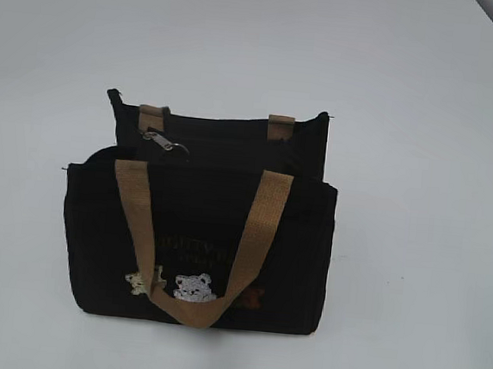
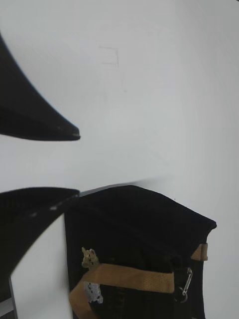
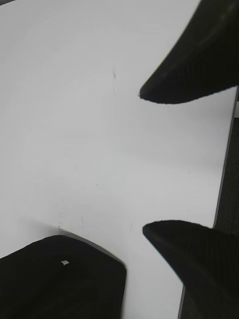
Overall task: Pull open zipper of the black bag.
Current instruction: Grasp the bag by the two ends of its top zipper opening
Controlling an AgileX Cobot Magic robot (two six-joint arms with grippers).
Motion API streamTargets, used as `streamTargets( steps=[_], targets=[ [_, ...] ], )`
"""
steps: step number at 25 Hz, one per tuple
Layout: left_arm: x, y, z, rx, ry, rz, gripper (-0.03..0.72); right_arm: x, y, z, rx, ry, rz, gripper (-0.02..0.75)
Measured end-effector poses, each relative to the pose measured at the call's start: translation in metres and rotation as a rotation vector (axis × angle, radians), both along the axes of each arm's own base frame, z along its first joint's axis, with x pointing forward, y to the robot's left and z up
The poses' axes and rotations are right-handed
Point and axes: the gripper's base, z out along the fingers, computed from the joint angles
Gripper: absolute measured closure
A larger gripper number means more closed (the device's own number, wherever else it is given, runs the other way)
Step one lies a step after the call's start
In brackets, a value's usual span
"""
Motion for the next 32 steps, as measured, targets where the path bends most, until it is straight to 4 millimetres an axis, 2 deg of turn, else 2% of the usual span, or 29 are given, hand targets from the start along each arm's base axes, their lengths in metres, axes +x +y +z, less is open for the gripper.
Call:
streamTargets(
  steps=[32],
  targets=[
    [0.002, -0.0032, 0.0013, -0.034, 0.01, -0.023, 0.447, 0.0, 0.0, 0.0, 0.001, 0.0, 0.0, 0.172]
  ],
)
